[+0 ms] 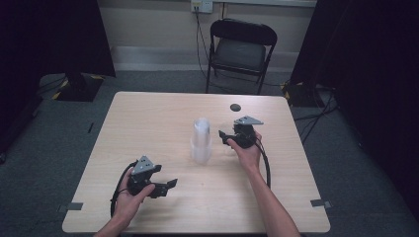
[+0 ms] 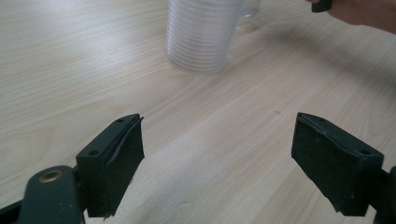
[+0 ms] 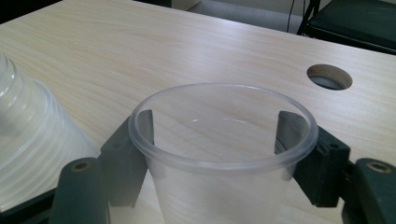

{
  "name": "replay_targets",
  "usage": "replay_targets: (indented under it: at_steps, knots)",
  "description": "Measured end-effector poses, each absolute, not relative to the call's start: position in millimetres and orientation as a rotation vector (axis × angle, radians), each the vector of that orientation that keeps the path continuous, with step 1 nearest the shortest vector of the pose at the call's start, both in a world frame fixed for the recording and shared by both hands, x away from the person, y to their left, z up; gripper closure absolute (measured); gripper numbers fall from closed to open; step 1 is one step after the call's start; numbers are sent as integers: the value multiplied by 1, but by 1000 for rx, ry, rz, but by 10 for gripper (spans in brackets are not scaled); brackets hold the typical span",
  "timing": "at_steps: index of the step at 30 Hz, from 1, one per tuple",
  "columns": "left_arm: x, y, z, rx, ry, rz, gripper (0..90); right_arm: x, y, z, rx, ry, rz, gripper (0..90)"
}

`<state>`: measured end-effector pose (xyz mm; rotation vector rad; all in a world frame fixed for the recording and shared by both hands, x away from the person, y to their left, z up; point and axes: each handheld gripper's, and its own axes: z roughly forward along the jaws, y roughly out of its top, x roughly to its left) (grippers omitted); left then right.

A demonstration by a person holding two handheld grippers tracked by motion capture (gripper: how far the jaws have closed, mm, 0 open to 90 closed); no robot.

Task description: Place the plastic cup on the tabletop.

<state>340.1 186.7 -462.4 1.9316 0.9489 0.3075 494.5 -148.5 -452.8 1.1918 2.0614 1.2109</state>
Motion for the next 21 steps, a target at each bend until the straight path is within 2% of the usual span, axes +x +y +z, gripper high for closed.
replay_targets:
  at_steps: [14, 21]
  knots:
    - [341, 186, -463, 1937, 950, 309, 168, 478, -159, -460, 1186, 2057, 1212, 286]
    - [340, 185, -463, 1940, 946, 306, 169, 483, -159, -454, 1194, 2040, 1230, 281]
